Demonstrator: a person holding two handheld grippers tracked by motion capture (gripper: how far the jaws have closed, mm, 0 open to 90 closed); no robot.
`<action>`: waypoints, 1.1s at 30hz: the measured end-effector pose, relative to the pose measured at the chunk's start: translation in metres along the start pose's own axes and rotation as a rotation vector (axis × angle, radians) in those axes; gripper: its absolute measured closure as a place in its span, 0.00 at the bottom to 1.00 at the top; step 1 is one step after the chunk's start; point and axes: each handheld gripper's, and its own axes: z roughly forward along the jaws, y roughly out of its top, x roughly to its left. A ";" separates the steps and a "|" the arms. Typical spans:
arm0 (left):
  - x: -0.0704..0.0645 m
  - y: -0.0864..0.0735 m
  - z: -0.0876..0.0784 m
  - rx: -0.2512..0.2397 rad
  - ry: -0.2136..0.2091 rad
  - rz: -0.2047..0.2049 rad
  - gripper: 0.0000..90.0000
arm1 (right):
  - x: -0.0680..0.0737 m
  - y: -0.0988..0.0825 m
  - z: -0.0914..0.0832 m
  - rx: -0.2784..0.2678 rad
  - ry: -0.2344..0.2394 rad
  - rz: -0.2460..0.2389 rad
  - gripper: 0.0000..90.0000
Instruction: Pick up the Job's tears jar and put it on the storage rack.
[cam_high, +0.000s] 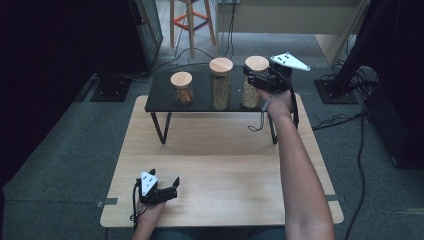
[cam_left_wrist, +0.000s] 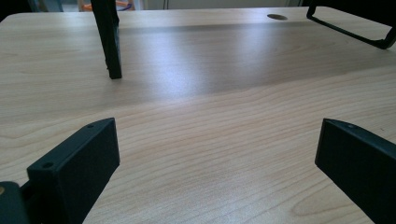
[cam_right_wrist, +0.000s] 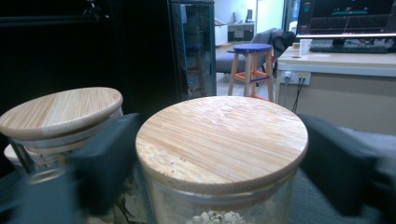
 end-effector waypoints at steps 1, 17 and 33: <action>0.000 0.000 0.000 -0.001 0.000 -0.001 0.00 | 0.001 0.001 0.000 0.005 -0.006 0.002 0.05; -0.001 0.000 0.000 0.001 0.003 0.003 0.00 | 0.007 0.006 -0.022 0.049 -0.020 -0.033 0.00; -0.003 0.000 0.000 0.003 0.009 0.014 0.00 | 0.011 -0.014 -0.071 0.034 -0.029 -0.046 0.00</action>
